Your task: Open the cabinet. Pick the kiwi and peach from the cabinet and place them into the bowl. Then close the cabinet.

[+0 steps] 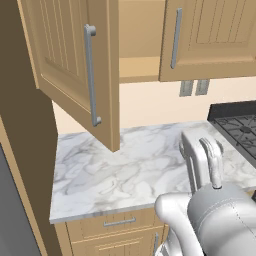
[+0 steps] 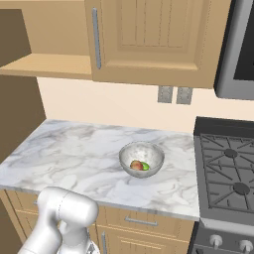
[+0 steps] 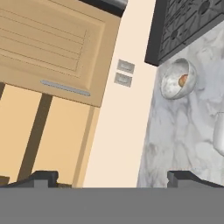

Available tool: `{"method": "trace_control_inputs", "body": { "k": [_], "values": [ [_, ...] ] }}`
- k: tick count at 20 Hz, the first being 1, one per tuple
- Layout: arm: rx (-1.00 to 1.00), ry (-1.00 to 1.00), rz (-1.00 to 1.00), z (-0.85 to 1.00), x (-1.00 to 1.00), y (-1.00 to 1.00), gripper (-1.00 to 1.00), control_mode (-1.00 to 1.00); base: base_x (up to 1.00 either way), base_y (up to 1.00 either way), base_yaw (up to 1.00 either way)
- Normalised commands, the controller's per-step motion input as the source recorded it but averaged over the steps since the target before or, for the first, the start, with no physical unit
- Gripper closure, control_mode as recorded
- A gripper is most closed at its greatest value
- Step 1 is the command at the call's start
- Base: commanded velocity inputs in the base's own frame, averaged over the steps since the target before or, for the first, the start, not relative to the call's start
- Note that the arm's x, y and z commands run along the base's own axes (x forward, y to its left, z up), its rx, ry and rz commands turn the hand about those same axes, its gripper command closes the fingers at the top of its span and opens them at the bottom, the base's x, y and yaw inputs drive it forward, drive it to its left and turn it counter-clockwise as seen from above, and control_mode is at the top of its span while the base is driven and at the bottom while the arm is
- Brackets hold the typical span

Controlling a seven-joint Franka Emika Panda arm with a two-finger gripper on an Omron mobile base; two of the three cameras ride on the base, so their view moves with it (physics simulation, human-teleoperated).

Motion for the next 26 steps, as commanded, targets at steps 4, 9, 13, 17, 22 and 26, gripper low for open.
{"method": "trace_control_inputs", "body": {
  "k": [4, 9, 13, 17, 22, 26],
  "values": [
    [-0.02, -0.08, 0.02, -0.05, 0.11, 0.41, -1.00, -1.00, 0.00, 0.00, 0.00],
    [0.00, -0.06, 0.02, -0.10, 0.32, 0.40, -1.00, -1.00, 0.00, 0.00, 0.00],
    [0.00, -0.10, 0.01, -0.06, 0.28, 0.37, -1.00, -1.00, 0.00, 0.00, 0.00],
    [-0.01, -0.11, 0.00, -0.05, 0.19, 0.41, -1.00, -1.00, 0.00, 0.00, 0.00],
    [0.00, -0.09, 0.00, -0.06, 0.27, 0.25, -1.00, -1.00, 0.00, 0.00, 0.00],
    [0.00, -0.06, 0.00, -0.19, 0.51, 0.15, -1.00, -1.00, 0.00, 0.00, 0.00]
  ]
}}
